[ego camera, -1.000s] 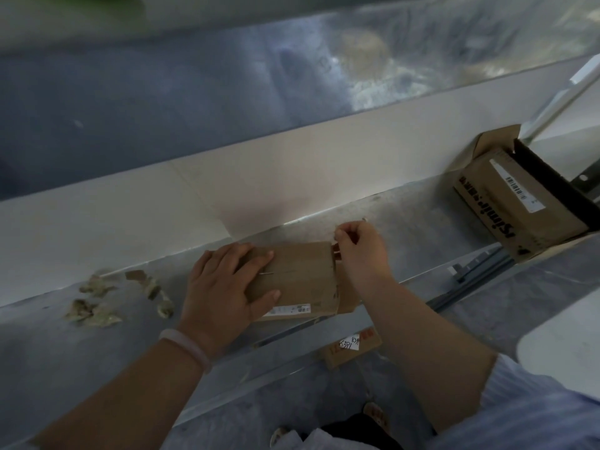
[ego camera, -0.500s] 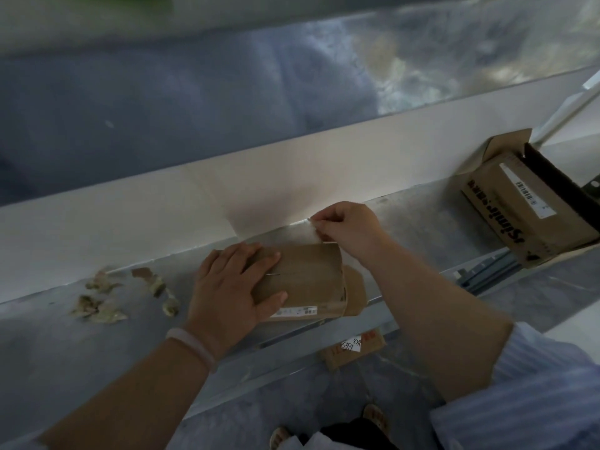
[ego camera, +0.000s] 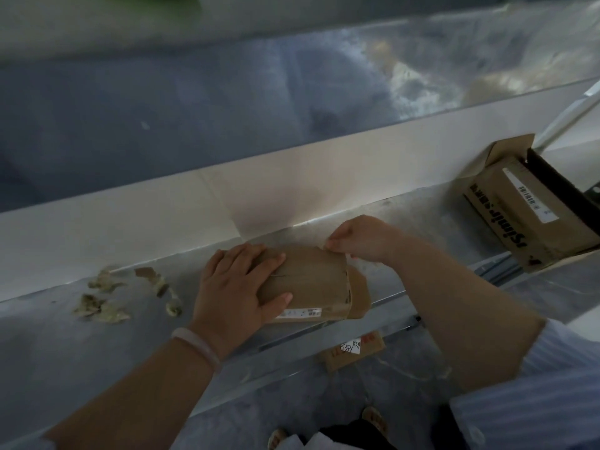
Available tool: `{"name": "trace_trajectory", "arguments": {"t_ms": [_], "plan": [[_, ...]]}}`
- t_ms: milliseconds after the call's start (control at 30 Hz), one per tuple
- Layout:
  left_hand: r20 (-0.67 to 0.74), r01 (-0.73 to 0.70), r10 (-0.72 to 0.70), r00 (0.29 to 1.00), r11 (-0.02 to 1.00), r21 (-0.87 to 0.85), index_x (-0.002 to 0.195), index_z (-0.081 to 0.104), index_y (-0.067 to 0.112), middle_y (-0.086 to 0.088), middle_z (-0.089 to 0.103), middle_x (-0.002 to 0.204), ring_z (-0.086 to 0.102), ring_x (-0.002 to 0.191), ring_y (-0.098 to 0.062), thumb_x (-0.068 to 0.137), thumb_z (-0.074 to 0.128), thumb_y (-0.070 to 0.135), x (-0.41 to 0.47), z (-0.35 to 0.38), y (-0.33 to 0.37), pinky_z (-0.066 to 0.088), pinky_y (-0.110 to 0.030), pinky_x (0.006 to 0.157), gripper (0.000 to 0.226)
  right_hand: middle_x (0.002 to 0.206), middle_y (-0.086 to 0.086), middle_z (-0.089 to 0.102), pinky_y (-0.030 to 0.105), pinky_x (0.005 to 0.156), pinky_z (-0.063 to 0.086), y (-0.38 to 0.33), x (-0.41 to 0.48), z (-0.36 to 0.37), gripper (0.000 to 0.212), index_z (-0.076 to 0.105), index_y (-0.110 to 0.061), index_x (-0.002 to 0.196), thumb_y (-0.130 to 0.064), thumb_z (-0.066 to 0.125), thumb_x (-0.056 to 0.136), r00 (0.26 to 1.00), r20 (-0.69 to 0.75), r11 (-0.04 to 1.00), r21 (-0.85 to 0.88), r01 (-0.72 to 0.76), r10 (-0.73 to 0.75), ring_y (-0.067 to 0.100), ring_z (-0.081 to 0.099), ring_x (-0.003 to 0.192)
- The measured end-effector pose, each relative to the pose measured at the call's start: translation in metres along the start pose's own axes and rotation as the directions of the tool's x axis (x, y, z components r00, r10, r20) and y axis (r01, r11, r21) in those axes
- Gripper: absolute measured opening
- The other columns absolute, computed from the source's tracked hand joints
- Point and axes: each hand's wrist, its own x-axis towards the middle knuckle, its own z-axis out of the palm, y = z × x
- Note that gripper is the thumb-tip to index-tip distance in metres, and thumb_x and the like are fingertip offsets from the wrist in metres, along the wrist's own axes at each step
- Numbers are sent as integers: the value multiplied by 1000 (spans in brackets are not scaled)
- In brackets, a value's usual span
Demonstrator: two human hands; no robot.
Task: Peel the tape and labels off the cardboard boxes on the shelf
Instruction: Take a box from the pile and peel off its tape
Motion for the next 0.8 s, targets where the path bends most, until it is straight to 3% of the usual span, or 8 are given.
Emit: {"name": "trace_trajectory", "arguments": {"t_ms": [67, 167, 233, 300, 400, 500, 600, 800], "plan": [[0, 0, 0, 1000, 1000, -6, 125, 62, 31, -2, 58, 128, 54, 118, -26, 78, 47, 69, 0, 0, 0, 36, -48, 103, 62, 93, -8, 68, 28, 83, 49, 2, 3, 2, 12, 75, -22, 88, -33, 73, 84, 999, -34, 998, 65, -12, 14, 12, 61, 86], [6, 5, -5, 1000, 1000, -7, 125, 61, 31, -1, 58, 129, 53, 119, -25, 79, 46, 69, 0, 0, 0, 35, -48, 104, 62, 92, 1, 72, 36, 84, 58, 7, 6, 9, 8, 73, -20, 75, -25, 78, 80, 992, -71, 946, 313, -81, 109, 19, 67, 90], [17, -7, 8, 1000, 1000, -10, 127, 60, 32, 0, 57, 131, 52, 121, -25, 79, 45, 70, -1, 0, 0, 34, -50, 105, 63, 87, 4, 73, 36, 82, 58, 6, 6, 10, 7, 73, -15, 79, -20, 76, 82, 983, -50, 850, 512, -125, 175, 19, 68, 85], [14, -19, 19, 1000, 1000, -22, 128, 59, 32, 0, 56, 132, 51, 122, -24, 79, 45, 70, -3, -1, -1, 33, -50, 105, 63, 79, 2, 74, 36, 80, 57, 2, 8, 4, 9, 71, -13, 85, -22, 74, 85, 979, -85, 811, 576, -105, 187, 15, 70, 75], [-6, -22, 22, 1000, 999, -32, 127, 61, 32, 0, 57, 132, 52, 122, -24, 79, 46, 69, -2, -1, 0, 35, -51, 104, 62, 74, 4, 75, 36, 73, 58, -9, 14, -2, 14, 72, -16, 84, -25, 81, 77, 966, -229, 910, 414, -11, 116, 15, 69, 69], [-28, -30, 29, 999, 999, -35, 125, 62, 30, -1, 57, 130, 53, 121, -25, 78, 49, 68, -1, -1, 0, 35, -49, 104, 62, 72, 1, 74, 31, 69, 56, -18, 16, 1, 31, 67, -18, 89, -33, 85, 70, 955, -282, 934, 357, 13, 94, 17, 70, 70], [-15, -7, 7, 1000, 999, -51, 127, 60, 30, 0, 56, 132, 52, 122, -24, 78, 47, 70, -1, -1, 0, 33, -48, 106, 64, 86, 0, 74, 30, 76, 54, -15, 18, 4, 22, 72, -17, 94, -36, 73, 83, 917, -388, 988, 154, -32, 90, 17, 68, 81], [49, 73, -67, 997, 987, -145, 130, 54, 33, 6, 50, 137, 44, 130, -18, 71, 44, 76, 1, -5, -1, 21, -40, 112, 75, 115, 1, 66, 16, 80, 45, -8, 17, 8, 32, 68, -21, 120, -10, 54, 94, 898, -437, 999, 31, -37, 47, 15, 62, 94]]}}
